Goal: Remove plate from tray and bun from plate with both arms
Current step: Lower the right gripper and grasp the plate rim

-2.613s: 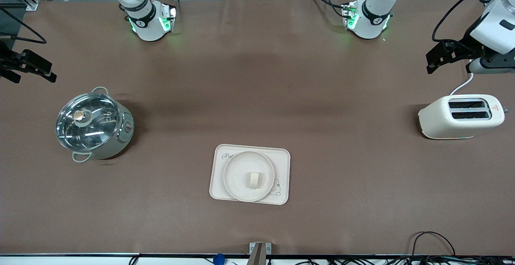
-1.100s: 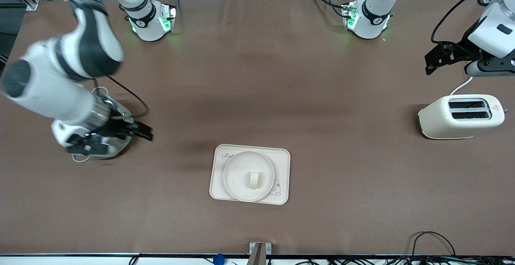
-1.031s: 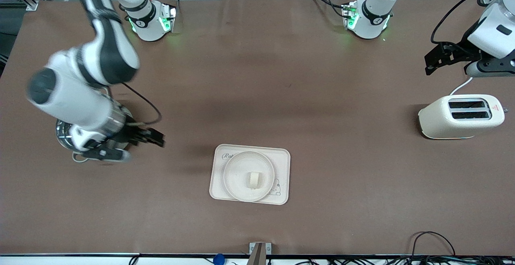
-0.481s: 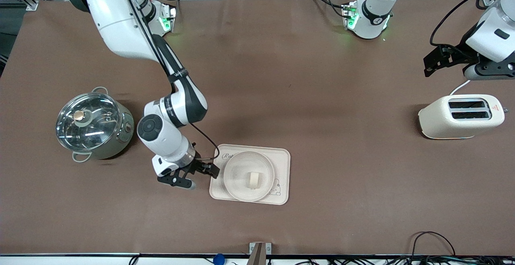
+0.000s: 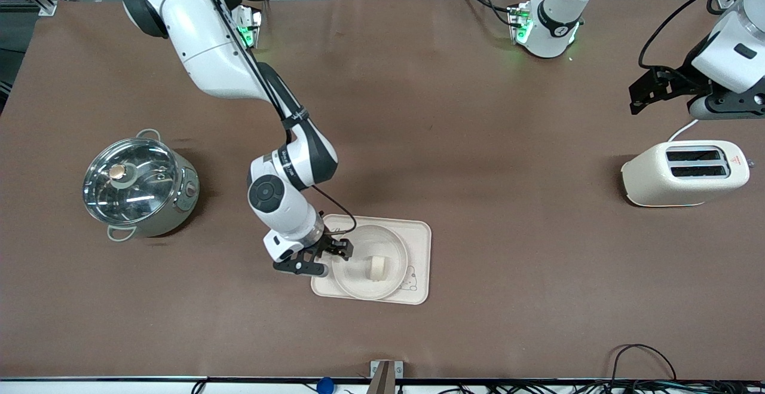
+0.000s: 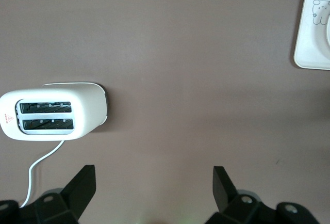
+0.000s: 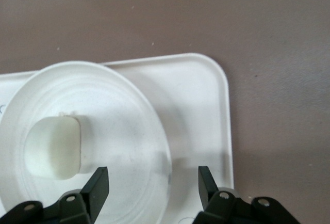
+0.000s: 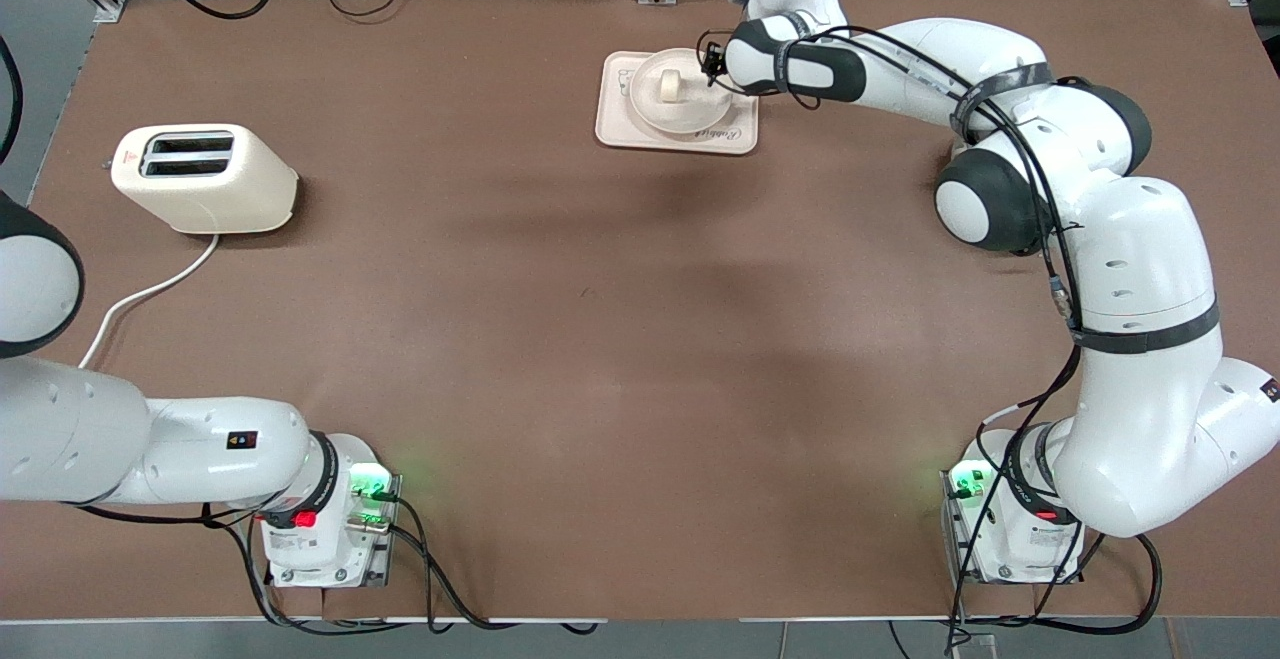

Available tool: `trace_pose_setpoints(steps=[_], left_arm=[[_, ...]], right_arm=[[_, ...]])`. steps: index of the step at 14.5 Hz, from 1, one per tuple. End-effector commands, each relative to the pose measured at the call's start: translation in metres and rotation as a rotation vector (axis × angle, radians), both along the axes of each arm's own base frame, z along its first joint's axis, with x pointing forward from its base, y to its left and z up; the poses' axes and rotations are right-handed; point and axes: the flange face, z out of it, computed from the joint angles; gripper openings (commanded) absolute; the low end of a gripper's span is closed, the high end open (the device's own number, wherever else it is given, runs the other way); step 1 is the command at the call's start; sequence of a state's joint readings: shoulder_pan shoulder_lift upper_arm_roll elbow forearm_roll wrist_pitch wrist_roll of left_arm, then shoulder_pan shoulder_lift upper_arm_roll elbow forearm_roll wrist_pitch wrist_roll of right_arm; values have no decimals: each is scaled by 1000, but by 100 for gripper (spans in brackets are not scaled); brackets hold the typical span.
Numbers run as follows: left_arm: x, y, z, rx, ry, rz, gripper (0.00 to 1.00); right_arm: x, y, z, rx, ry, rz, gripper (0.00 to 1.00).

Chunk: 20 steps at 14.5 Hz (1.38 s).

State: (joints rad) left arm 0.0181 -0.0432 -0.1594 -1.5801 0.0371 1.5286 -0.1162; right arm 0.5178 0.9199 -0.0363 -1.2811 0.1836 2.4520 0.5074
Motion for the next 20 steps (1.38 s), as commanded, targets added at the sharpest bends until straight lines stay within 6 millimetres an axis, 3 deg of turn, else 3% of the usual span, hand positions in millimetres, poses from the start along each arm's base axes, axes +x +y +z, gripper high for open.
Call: trace_pose_setpoints(steps=[1, 3, 5, 6, 11, 13, 16, 18, 20], left_arm=[[1, 1, 3, 10, 8, -21, 100], [2, 1, 3, 8, 7, -21, 100], [2, 1, 3, 8, 7, -21, 100], [2, 1, 3, 8, 8, -21, 100], [4, 0, 0, 2, 15, -23, 100], [3, 0, 1, 1, 12, -23, 100], [3, 0, 1, 0, 13, -23, 100], [4, 1, 1, 0, 13, -22, 100], [5, 0, -2, 0, 18, -20, 100]], right_arm=[[3, 0, -8, -61, -24, 32, 51], [5, -2, -17, -60, -48, 41, 50], [6, -1, -26, -49, -77, 41, 23], [5, 0, -27, -46, -85, 42, 2], [10, -2, -15, -31, -101, 34, 0], [14, -2, 18, -3, -119, 20, 0], [18, -6, 34, 42, -108, -8, 0], [8, 10, 49, 79, -60, -17, 0], [-1, 9, 88, 76, 7, -37, 0]])
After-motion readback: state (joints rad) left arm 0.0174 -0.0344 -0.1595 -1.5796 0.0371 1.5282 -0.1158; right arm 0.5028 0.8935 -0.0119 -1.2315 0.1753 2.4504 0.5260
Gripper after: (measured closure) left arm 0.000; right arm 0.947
